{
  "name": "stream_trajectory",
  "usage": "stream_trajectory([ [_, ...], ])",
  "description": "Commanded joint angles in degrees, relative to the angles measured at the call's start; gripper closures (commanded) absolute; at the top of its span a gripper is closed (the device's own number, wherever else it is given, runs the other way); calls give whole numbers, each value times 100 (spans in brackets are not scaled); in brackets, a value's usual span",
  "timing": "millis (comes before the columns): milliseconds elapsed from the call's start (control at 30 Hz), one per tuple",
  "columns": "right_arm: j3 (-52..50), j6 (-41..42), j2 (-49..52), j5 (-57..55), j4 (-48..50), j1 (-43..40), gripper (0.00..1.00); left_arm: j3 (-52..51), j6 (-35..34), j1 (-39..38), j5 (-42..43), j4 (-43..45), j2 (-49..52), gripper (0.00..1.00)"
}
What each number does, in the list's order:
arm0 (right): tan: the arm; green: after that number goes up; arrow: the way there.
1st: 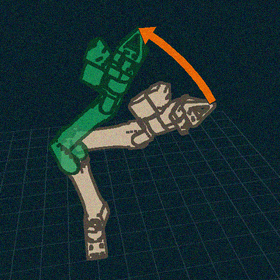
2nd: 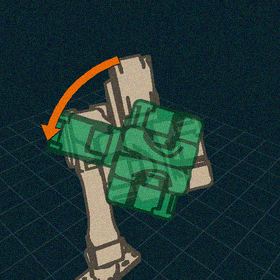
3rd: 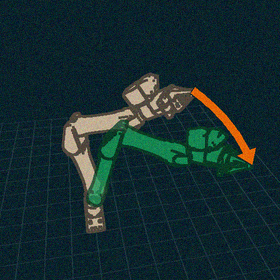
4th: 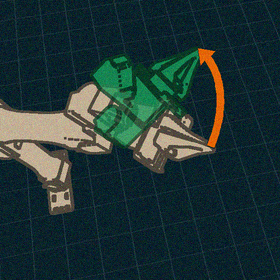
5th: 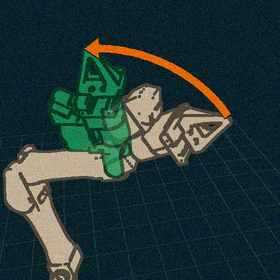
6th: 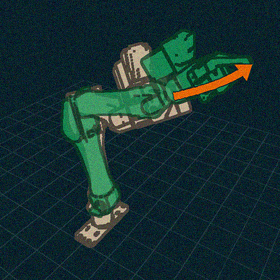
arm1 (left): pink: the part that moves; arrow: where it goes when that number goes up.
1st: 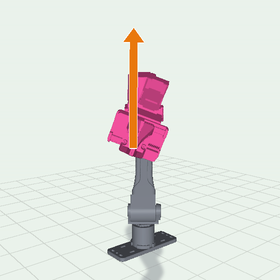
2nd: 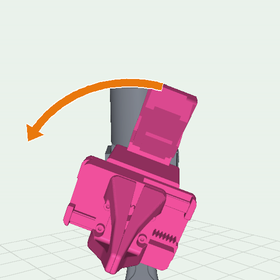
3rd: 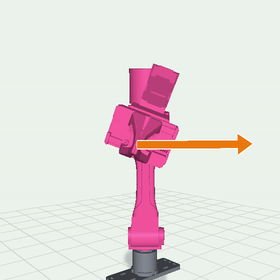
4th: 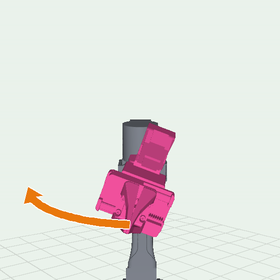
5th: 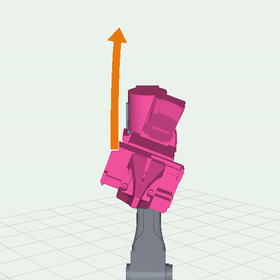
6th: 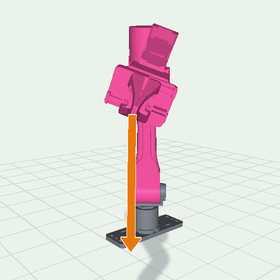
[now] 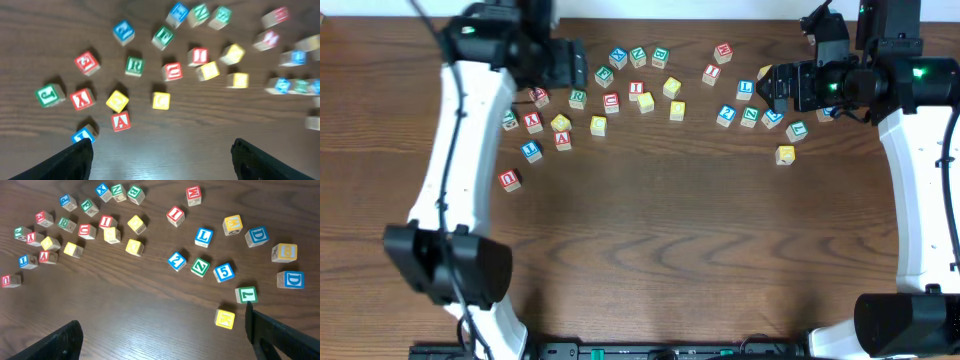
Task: Spell out CORL
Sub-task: 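Reach the left gripper forward toward the yellow C block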
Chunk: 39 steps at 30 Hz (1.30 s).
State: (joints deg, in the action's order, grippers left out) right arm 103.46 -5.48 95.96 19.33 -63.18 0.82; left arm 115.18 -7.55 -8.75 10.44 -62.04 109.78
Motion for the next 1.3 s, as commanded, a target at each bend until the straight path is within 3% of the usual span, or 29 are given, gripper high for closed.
stream_trajectory([
  [0, 140, -37, 0, 76, -13, 2, 1, -87, -245, -372, -824, -46, 520, 13],
  [433, 138, -37, 0, 74, -221, 2, 1, -87, -245, -616, -901, -50, 1906, 18],
  [767, 138, -37, 2, 74, -245, 2, 1, -138, -247, -623, -896, -20, 2000, 28],
  [1267, 138, -37, 4, 74, -269, 2, 1, -675, -238, -645, -896, 654, 2000, 31],
])
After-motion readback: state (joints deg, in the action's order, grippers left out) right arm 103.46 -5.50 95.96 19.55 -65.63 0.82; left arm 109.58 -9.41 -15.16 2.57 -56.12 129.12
